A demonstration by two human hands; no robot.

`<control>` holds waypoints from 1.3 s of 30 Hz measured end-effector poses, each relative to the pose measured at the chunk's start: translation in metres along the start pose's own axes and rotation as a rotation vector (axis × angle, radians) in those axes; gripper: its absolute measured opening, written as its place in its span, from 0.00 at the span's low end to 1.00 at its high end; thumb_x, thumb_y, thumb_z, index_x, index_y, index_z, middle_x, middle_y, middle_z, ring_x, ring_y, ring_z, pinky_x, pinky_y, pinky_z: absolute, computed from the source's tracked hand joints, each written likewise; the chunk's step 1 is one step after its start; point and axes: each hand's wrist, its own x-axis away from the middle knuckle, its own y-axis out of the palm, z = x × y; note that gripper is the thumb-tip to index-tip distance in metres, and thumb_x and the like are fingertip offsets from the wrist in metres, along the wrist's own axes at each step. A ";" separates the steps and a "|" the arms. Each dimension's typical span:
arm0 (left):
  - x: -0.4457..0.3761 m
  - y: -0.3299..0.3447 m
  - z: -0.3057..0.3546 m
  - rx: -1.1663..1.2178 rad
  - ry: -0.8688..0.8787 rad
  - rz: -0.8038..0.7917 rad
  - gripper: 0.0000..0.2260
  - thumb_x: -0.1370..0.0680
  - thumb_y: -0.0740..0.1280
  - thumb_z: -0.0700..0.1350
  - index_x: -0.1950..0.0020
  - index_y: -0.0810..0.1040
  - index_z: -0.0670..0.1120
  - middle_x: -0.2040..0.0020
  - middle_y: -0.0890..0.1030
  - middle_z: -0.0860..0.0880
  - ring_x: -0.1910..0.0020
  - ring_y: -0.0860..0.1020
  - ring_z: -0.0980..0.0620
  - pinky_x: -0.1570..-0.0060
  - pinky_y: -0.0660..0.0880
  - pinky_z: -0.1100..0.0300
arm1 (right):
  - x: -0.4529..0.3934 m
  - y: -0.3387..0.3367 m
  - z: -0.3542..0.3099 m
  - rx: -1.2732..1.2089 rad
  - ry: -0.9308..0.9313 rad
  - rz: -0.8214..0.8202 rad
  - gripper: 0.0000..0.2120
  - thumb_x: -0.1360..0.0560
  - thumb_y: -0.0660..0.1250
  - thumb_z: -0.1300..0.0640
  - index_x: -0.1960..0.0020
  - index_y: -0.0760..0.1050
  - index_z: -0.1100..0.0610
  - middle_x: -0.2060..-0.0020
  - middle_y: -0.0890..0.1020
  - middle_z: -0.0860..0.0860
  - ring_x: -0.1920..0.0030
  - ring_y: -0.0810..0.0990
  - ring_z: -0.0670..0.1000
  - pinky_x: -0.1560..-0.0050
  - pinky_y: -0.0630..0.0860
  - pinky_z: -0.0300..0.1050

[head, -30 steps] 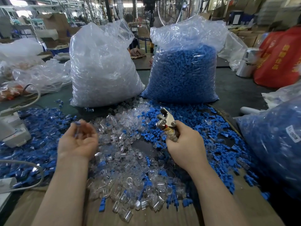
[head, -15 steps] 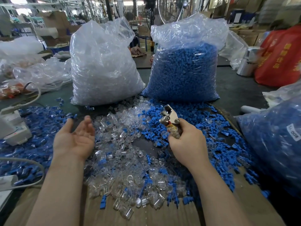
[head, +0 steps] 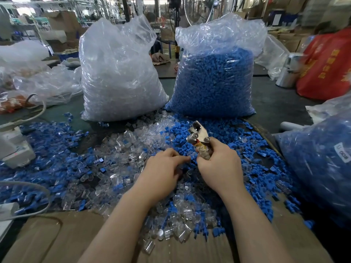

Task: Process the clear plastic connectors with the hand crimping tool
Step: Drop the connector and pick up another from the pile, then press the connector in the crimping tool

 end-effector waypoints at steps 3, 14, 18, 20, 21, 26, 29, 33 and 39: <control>0.001 0.002 -0.001 0.085 -0.040 0.043 0.19 0.22 0.69 0.44 0.33 0.75 0.60 0.42 0.73 0.55 0.43 0.74 0.54 0.39 0.73 0.55 | 0.001 0.000 0.000 -0.002 -0.001 -0.001 0.08 0.28 0.67 0.53 0.62 0.68 0.46 0.70 0.76 0.45 0.68 0.73 0.47 0.71 0.64 0.44; 0.001 -0.002 -0.008 0.267 -0.223 0.141 0.05 0.24 0.72 0.46 0.52 0.83 0.56 0.62 0.77 0.64 0.63 0.76 0.67 0.66 0.70 0.75 | 0.000 0.000 0.002 0.013 0.005 0.002 0.06 0.29 0.66 0.54 0.60 0.70 0.45 0.71 0.76 0.45 0.69 0.73 0.46 0.72 0.62 0.43; 0.002 -0.001 -0.009 0.143 -0.198 0.136 0.08 0.23 0.68 0.44 0.50 0.83 0.56 0.54 0.80 0.59 0.62 0.75 0.64 0.65 0.69 0.71 | -0.001 0.002 0.003 0.016 0.001 -0.001 0.06 0.28 0.67 0.53 0.62 0.70 0.47 0.71 0.76 0.44 0.69 0.73 0.46 0.72 0.62 0.43; 0.003 0.000 -0.006 0.134 -0.131 0.145 0.09 0.23 0.68 0.46 0.44 0.81 0.56 0.48 0.76 0.55 0.54 0.75 0.59 0.55 0.72 0.64 | -0.001 0.002 0.004 0.013 0.000 0.003 0.04 0.29 0.67 0.54 0.60 0.72 0.49 0.71 0.76 0.44 0.69 0.73 0.45 0.72 0.63 0.43; 0.002 0.001 -0.004 0.123 -0.087 0.150 0.11 0.23 0.68 0.48 0.41 0.80 0.56 0.47 0.75 0.55 0.49 0.74 0.56 0.49 0.73 0.61 | -0.001 0.002 0.004 0.009 -0.002 0.006 0.03 0.29 0.67 0.54 0.60 0.72 0.49 0.71 0.76 0.44 0.69 0.73 0.45 0.72 0.63 0.43; -0.001 0.004 0.001 0.006 0.048 0.104 0.14 0.21 0.67 0.44 0.36 0.79 0.56 0.44 0.76 0.52 0.42 0.72 0.51 0.40 0.71 0.55 | -0.002 0.002 0.003 0.001 -0.013 0.004 0.05 0.29 0.67 0.53 0.62 0.71 0.48 0.72 0.76 0.44 0.69 0.73 0.45 0.72 0.62 0.43; 0.000 0.003 0.000 -0.041 0.052 0.103 0.15 0.22 0.66 0.40 0.39 0.81 0.55 0.46 0.78 0.54 0.44 0.74 0.51 0.41 0.72 0.55 | -0.002 0.003 0.003 0.010 -0.016 -0.003 0.08 0.29 0.67 0.53 0.63 0.69 0.47 0.72 0.75 0.45 0.69 0.73 0.46 0.73 0.62 0.43; 0.002 0.001 0.002 -0.042 0.059 0.111 0.10 0.23 0.64 0.41 0.45 0.80 0.52 0.49 0.80 0.53 0.47 0.75 0.51 0.44 0.73 0.55 | -0.001 0.004 0.003 0.017 -0.017 0.001 0.09 0.29 0.67 0.53 0.64 0.68 0.48 0.72 0.75 0.45 0.70 0.73 0.46 0.73 0.63 0.44; 0.002 0.003 0.001 0.118 0.002 0.187 0.09 0.21 0.64 0.42 0.43 0.74 0.54 0.49 0.77 0.57 0.51 0.76 0.57 0.50 0.73 0.62 | -0.001 0.004 0.002 0.004 -0.025 0.013 0.08 0.29 0.66 0.54 0.63 0.69 0.47 0.72 0.76 0.45 0.69 0.73 0.46 0.72 0.65 0.45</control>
